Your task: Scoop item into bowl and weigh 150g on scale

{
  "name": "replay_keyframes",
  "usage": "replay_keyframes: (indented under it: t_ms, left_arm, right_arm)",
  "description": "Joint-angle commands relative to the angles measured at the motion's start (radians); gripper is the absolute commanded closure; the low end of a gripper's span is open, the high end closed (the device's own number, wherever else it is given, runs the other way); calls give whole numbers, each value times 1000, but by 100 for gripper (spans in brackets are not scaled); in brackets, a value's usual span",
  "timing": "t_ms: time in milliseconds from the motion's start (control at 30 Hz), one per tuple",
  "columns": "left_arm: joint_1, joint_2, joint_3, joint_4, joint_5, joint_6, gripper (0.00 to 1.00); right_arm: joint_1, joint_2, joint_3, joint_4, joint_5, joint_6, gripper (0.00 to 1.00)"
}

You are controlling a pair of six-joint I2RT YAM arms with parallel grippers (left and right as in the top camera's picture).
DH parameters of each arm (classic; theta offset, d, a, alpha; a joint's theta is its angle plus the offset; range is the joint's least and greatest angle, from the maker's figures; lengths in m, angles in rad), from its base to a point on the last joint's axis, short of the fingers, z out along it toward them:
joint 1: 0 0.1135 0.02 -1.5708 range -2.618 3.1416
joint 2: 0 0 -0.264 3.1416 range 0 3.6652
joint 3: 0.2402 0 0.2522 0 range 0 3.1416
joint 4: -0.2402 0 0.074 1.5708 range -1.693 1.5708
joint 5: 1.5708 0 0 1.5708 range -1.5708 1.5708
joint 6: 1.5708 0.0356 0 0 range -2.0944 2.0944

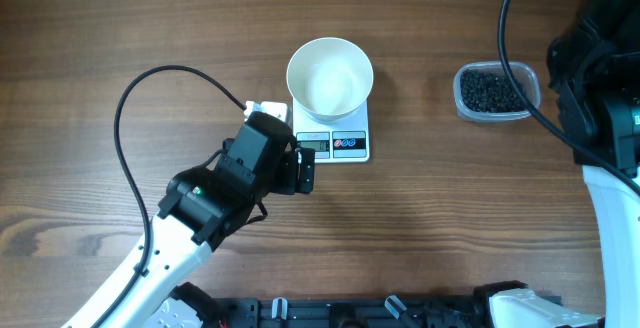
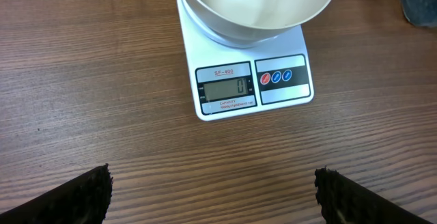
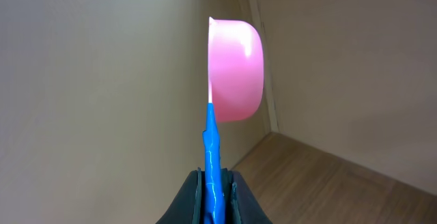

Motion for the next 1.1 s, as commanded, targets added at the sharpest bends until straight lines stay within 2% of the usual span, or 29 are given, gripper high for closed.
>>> replay_keyframes:
  t_ms: [0, 200, 367, 467, 767, 1067]
  left_arm:
    - [6, 3, -3, -1, 5, 15, 0]
    - [6, 3, -3, -1, 5, 15, 0]
    - [6, 3, -3, -1, 5, 15, 0]
    - [6, 3, -3, -1, 5, 15, 0]
    - [6, 3, -3, -1, 5, 15, 0]
    - [6, 3, -3, -1, 5, 15, 0]
  right_arm:
    - [-5, 9, 18, 6, 31, 5, 96]
    - [-5, 28, 17, -17, 10, -27, 96]
    - [-5, 32, 17, -36, -154, -151, 96]
    - [-5, 32, 17, -26, -200, -154, 95]
    - [-5, 47, 17, 131, -267, -257, 96]
    - [-5, 95, 17, 230, -268, -255, 96]
